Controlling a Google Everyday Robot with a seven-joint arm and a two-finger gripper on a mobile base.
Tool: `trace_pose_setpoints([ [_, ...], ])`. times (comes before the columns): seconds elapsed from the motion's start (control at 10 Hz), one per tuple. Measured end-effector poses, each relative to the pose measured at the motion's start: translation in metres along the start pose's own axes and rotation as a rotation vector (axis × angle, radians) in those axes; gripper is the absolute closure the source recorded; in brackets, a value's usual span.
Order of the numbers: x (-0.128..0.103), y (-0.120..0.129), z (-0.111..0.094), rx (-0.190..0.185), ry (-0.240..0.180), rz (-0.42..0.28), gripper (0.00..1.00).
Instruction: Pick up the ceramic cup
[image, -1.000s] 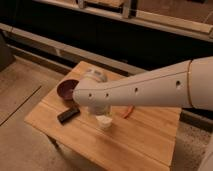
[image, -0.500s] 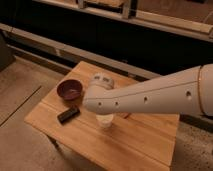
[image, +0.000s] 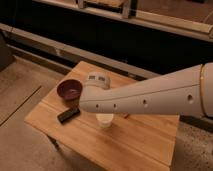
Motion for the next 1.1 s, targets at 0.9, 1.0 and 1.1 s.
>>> trace_pose_setpoints([
  [0.9, 0.002, 0.0, 0.016, -0.048, 0.123, 0.102, 0.35],
  [1.0, 0.003, 0.004, 0.019, -0.05, 0.144, 0.104, 0.35],
  [1.1, 0.003, 0.007, 0.021, -0.052, 0.157, 0.102, 0.35],
])
